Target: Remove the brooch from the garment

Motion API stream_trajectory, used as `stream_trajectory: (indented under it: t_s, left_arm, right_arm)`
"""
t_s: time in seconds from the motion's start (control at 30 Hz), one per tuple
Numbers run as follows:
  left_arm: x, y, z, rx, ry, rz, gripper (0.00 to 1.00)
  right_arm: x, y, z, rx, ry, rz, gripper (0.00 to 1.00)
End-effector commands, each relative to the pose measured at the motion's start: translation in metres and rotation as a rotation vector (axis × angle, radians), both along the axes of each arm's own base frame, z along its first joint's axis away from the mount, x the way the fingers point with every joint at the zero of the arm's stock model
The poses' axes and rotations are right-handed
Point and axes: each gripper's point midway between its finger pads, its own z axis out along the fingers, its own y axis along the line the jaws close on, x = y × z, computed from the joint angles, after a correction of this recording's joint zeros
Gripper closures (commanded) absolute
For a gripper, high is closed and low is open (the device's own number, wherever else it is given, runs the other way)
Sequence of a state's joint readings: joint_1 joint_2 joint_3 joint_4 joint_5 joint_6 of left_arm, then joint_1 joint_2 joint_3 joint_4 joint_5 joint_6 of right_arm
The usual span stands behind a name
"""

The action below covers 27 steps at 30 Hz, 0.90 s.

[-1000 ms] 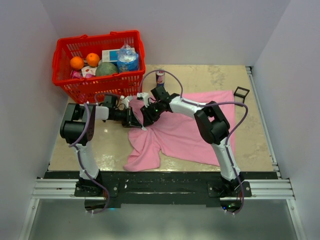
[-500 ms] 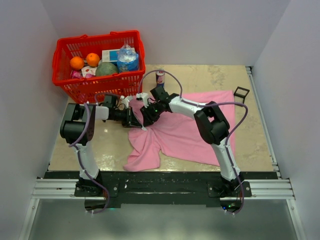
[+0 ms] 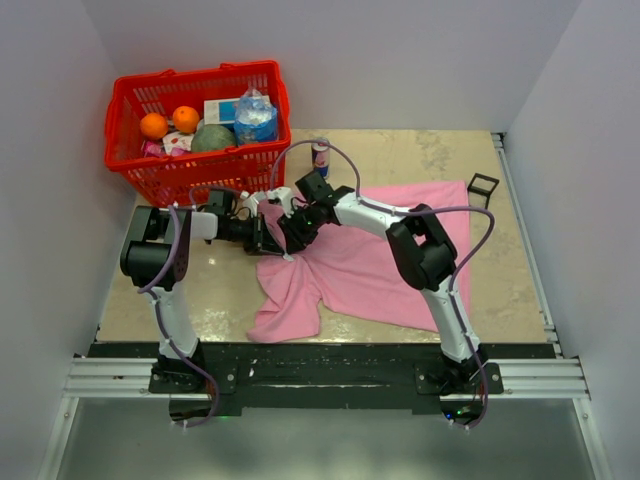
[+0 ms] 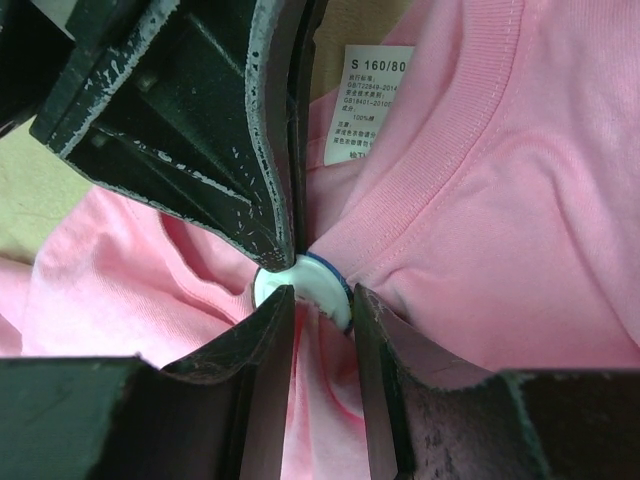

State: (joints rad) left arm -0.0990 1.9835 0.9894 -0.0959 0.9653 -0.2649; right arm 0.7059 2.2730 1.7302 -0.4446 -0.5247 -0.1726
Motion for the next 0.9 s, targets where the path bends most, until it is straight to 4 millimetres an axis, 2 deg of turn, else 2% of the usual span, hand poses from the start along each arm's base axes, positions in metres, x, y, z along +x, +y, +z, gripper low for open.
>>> stream_trajectory:
  t_s: [0.0,0.43,0.87]
  left_arm:
    - [0.01,0.005,-0.01,0.044,-0.04,0.0,1.0]
    - [0.011,0.005,-0.011,0.038,-0.034,0.001,1.0]
    - [0.012,0.004,-0.01,0.032,-0.027,0.003,1.0]
  right_arm:
    - [-0.017,-0.011,-0.044,-0.135,0.047,0.011,0.66]
    - [-0.024,-0.017,-0.056,-0.214,0.014,0.06,0.67]
    - [-0.02,-0.027,-0.07,-0.299,-0.016,0.046,0.68]
